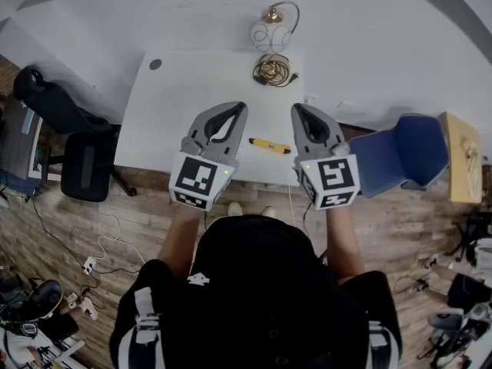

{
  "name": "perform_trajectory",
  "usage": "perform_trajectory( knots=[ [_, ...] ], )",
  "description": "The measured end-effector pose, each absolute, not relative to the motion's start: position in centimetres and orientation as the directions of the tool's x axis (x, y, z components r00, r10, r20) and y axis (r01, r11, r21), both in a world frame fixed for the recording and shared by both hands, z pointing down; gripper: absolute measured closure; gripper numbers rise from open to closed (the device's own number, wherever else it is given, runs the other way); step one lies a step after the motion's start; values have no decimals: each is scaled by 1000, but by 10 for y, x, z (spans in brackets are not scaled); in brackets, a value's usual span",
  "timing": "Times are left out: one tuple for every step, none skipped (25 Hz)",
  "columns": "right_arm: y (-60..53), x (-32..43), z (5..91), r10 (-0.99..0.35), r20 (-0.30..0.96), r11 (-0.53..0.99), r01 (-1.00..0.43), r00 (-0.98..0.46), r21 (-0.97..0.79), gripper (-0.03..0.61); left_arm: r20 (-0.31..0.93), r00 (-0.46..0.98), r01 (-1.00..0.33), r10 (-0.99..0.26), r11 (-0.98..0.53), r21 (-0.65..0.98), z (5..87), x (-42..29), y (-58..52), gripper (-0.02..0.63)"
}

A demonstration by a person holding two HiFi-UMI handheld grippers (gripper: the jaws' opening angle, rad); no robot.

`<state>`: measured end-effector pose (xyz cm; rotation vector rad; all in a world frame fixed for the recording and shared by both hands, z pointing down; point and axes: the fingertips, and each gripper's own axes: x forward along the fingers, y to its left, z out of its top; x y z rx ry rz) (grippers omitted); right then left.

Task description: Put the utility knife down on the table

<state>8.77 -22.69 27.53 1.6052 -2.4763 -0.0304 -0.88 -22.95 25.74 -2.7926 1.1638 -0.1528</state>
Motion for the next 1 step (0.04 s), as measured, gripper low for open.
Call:
perform_trajectory(
  knots=[
    [-227, 87, 275, -906, 147, 415, -902, -397, 122, 545, 50, 701, -701, -712, -699, -142, 258, -9, -230, 597]
  ],
)
